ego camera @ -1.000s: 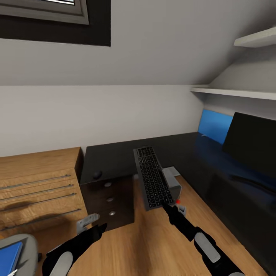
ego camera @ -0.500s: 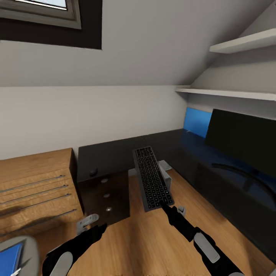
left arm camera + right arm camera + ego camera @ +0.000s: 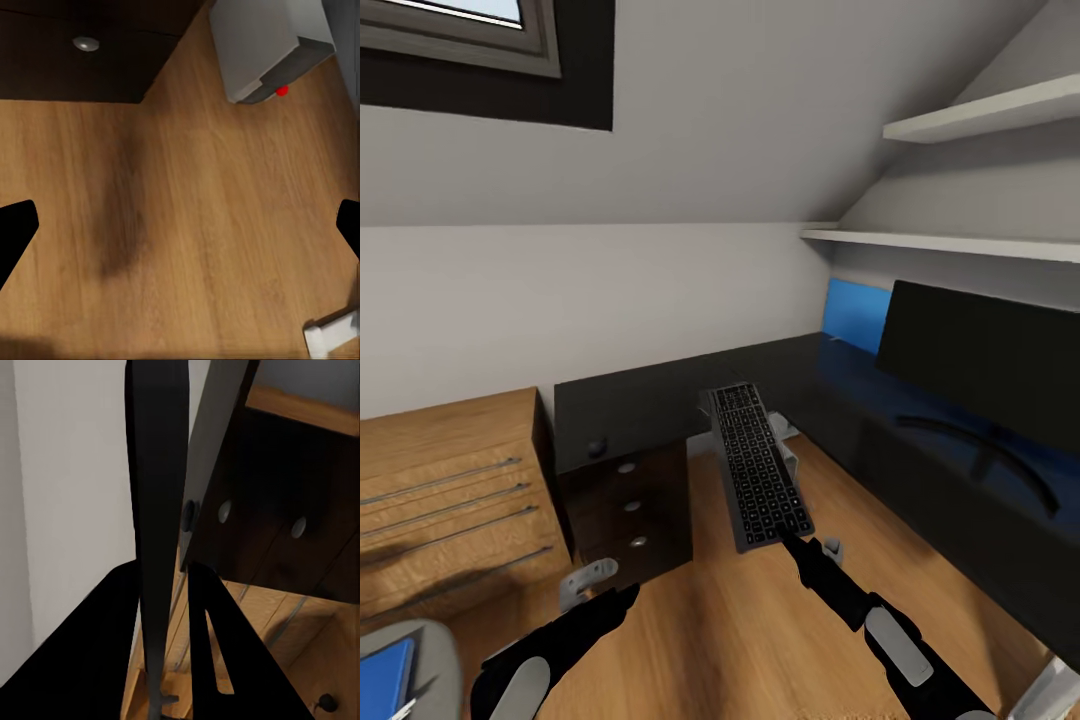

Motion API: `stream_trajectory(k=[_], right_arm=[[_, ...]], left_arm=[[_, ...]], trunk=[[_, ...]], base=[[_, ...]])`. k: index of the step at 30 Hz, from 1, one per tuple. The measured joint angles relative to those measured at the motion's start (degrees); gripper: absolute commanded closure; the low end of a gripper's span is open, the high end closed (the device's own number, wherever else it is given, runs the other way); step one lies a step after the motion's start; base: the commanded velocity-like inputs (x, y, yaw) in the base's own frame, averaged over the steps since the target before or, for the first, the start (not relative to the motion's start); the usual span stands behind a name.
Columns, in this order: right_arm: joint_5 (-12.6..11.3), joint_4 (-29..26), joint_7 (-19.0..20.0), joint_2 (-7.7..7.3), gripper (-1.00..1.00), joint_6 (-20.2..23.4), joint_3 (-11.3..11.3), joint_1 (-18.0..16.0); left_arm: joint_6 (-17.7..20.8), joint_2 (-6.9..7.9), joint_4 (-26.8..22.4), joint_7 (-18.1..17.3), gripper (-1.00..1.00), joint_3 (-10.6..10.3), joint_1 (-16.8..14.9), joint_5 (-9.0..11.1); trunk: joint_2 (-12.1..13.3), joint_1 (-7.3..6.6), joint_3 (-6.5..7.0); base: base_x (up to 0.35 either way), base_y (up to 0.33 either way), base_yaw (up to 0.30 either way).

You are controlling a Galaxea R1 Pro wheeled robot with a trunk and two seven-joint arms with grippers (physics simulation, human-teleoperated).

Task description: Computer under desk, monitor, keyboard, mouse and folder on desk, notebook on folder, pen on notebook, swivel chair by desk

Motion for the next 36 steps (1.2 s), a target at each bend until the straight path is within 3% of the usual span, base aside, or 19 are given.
stream_trajectory(k=[36], right_arm=[[0.1,0.01,-0.01,-0.02,1.0,-0.03,0.01,0.0]], left_arm=[[0.0,0.0,0.03,0.08,-1.0,0.0,0.0,-0.02]], trunk=[[0.0,0.0,0.0]], base=[[0.0,0.019,-0.256]])
